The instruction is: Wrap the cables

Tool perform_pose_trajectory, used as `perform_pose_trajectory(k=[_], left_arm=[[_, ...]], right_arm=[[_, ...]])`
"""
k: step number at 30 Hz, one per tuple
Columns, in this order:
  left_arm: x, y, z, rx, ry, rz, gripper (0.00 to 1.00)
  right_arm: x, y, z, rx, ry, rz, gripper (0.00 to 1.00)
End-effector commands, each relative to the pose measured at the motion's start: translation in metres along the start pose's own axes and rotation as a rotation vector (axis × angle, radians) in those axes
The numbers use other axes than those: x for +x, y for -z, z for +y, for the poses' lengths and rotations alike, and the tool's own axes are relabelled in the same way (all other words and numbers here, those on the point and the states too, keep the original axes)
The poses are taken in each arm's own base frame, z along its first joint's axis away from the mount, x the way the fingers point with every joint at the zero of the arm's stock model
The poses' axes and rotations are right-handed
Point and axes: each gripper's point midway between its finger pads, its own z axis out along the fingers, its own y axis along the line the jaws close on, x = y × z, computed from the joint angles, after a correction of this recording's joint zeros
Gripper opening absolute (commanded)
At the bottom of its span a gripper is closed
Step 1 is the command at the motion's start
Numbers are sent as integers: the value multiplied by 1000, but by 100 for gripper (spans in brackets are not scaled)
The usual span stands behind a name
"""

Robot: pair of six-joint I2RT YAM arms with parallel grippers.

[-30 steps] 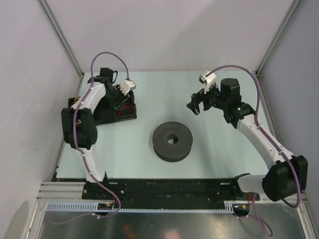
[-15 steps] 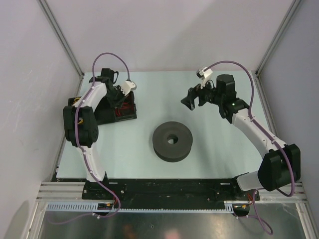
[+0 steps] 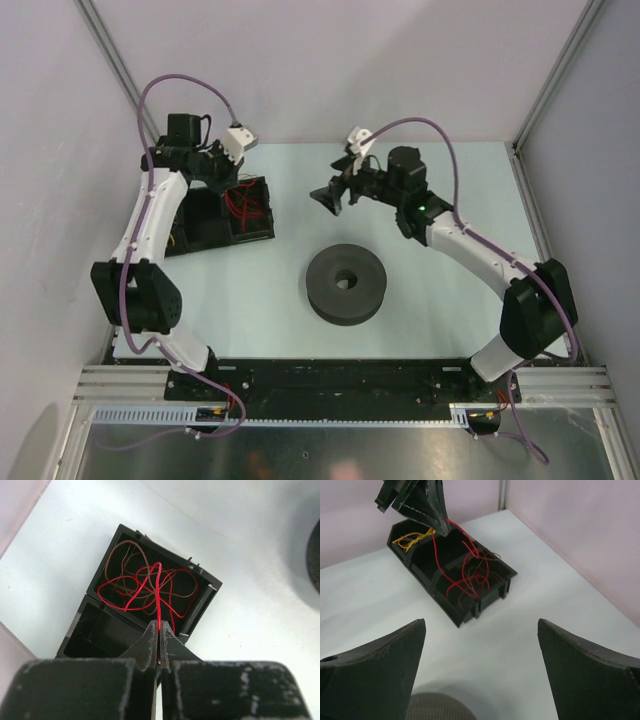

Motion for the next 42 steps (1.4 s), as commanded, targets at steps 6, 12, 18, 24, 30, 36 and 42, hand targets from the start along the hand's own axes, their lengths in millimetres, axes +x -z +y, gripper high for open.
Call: perform_pose_trajectory(k=[6, 12, 18, 24, 30, 36, 42], left_arm=[[-57, 52, -20, 27, 86, -214, 0], [-52, 53, -16, 3, 148, -196, 0], [-40, 70, -11, 3, 174, -230, 0], [-35, 79, -18, 18, 159, -254, 0], [-28, 79, -21, 30, 175, -255, 0], [-25, 79, -20, 40, 191, -258, 0], [-25, 74, -25, 84, 211, -271, 0]], right_arm=[[-53, -79, 45, -45, 247, -217, 99], [-32, -125, 60, -18, 324, -244, 80], [0, -162, 47, 28, 363, -239, 79], [9, -194, 42, 36, 350, -293, 77], [0, -210, 56, -1, 352, -400, 71], [9, -209, 89, -109, 401, -431, 69], [17, -202, 100, -148, 451, -438, 64]])
